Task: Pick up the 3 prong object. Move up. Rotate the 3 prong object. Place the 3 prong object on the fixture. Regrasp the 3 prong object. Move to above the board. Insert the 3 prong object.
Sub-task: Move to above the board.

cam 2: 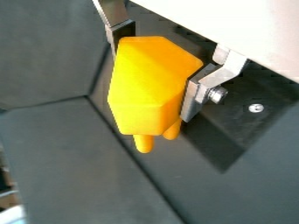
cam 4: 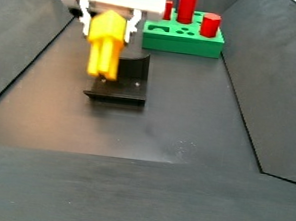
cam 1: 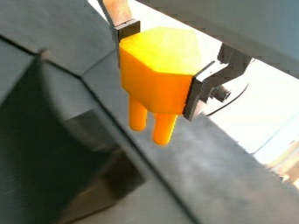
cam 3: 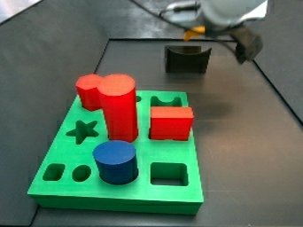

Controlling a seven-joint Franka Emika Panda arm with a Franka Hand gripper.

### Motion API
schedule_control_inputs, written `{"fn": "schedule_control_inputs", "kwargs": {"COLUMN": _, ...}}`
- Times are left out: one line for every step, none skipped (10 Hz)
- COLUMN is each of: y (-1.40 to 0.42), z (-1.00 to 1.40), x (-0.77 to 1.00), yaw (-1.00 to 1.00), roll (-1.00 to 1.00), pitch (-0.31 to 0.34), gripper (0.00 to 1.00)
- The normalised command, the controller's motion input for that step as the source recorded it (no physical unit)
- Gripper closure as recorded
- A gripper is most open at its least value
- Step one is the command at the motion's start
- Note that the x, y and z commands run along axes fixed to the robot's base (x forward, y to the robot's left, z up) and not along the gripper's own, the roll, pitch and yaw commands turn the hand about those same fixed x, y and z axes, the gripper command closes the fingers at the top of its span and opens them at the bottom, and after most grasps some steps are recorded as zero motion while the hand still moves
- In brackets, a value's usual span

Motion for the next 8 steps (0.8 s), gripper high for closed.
{"fn": "schedule_control_inputs", "kwargs": {"y": 0.16, "z": 1.00, "x": 0.17, "yaw": -0.41, "roll": 0.05, "pitch": -0.105, "gripper": 1.00}}
{"fn": "schedule_control_inputs", "kwargs": {"y": 0.17, "z": 1.00, "x": 0.16, "yaw": -0.41, "roll": 0.02, "pitch": -0.054, "gripper": 1.00}}
{"fn": "schedule_control_inputs", "kwargs": {"y": 0.16, "z": 1.00, "x": 0.15, "yaw": -0.36, "roll": -0.03, "pitch": 0.058, "gripper": 1.00}}
{"fn": "schedule_control_inputs", "kwargs": {"y": 0.16, "z": 1.00, "x": 0.14, "yaw": -0.33, "roll": -0.03, "pitch": 0.089, "gripper": 1.00}}
{"fn": "schedule_control_inputs", "kwargs": {"y": 0.16, "z": 1.00, "x": 0.12, "yaw": -0.25, "roll": -0.03, "pitch": 0.137, "gripper": 1.00}}
{"fn": "schedule_control_inputs", "kwargs": {"y": 0.16, "z": 1.00, "x": 0.11, "yaw": -0.19, "roll": -0.03, "pitch": 0.168, "gripper": 1.00}}
{"fn": "schedule_control_inputs", "kwargs": {"y": 0.15, "z": 1.00, "x": 0.10, "yaw": -0.11, "roll": -0.04, "pitch": 0.206, "gripper": 1.00}}
{"fn": "schedule_control_inputs", "kwargs": {"y": 0.14, "z": 1.00, "x": 0.10, "yaw": -0.07, "roll": -0.04, "pitch": 0.223, "gripper": 1.00}}
